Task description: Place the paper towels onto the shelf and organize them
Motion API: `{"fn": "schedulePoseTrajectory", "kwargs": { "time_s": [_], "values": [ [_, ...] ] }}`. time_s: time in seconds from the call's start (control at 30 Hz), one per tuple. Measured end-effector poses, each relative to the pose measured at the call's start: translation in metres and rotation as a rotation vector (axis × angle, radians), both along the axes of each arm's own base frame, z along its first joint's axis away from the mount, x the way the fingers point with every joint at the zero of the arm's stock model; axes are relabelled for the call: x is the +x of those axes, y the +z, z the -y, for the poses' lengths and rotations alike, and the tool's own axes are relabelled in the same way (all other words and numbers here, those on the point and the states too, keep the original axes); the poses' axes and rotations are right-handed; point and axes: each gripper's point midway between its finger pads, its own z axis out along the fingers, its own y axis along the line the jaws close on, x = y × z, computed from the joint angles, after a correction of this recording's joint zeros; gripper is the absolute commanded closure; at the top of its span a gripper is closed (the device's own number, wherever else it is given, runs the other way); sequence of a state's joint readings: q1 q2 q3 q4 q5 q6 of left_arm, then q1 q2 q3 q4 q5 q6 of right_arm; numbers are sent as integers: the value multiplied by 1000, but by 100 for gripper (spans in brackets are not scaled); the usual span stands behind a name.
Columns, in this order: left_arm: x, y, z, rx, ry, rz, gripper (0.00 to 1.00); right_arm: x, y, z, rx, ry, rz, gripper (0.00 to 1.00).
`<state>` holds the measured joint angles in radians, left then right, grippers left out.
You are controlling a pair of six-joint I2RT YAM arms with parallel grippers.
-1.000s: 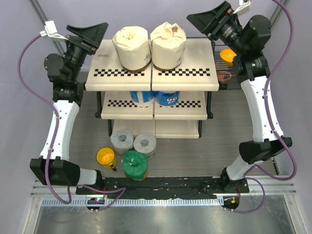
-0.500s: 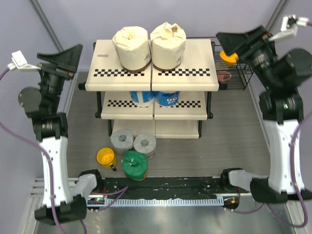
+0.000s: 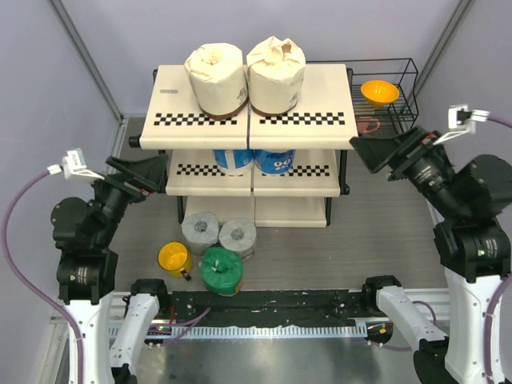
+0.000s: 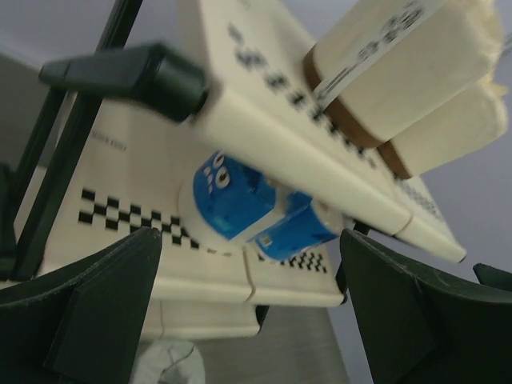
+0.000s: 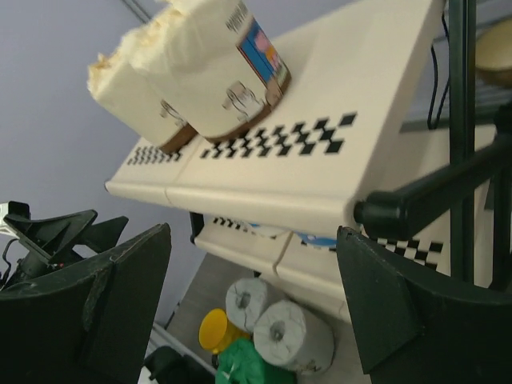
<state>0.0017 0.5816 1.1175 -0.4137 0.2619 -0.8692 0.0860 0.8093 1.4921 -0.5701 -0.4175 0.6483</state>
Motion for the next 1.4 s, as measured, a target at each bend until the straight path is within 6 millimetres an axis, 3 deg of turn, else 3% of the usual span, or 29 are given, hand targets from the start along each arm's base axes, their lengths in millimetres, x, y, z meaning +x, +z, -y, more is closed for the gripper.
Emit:
{"fn": "schedulePoseTrajectory", "kwargs": {
  "time_s": [0.17, 0.3, 0.43, 0.57, 0.83, 0.93, 1.0, 1.2, 1.27, 1.4],
  "values": [
    [-10, -80, 11, 20, -43, -203, 0, 2, -72, -12, -33, 86, -228, 11],
    [-32, -114, 10, 29, -45, -277, 0, -10, -111, -17, -63, 134, -336, 11],
    [-51, -126, 7, 31, -41, -295, 0, -28, -135, -19, -75, 169, -374, 11],
    [-55, -150, 6, 42, -40, -373, 0, -42, -153, -22, -56, 196, -390, 11],
    [-49, -204, 6, 59, -34, -538, 0, -19, -182, -30, -11, 212, -477, 11],
    [-47, -216, 7, 66, -40, -582, 0, -9, -184, -42, -26, 235, -481, 11],
    [-46, -219, 8, 69, -41, -593, 0, -9, -189, -62, -49, 279, -495, 11],
    [-45, -221, 7, 90, -43, -596, 0, -41, -216, -133, -165, 436, -515, 11],
    [-45, -222, 6, 100, -40, -598, 0, -46, -223, -142, -183, 422, -512, 11],
    [-44, -223, 5, 114, -36, -599, 0, -38, -223, -139, -162, 335, -478, 11]
  ]
}}
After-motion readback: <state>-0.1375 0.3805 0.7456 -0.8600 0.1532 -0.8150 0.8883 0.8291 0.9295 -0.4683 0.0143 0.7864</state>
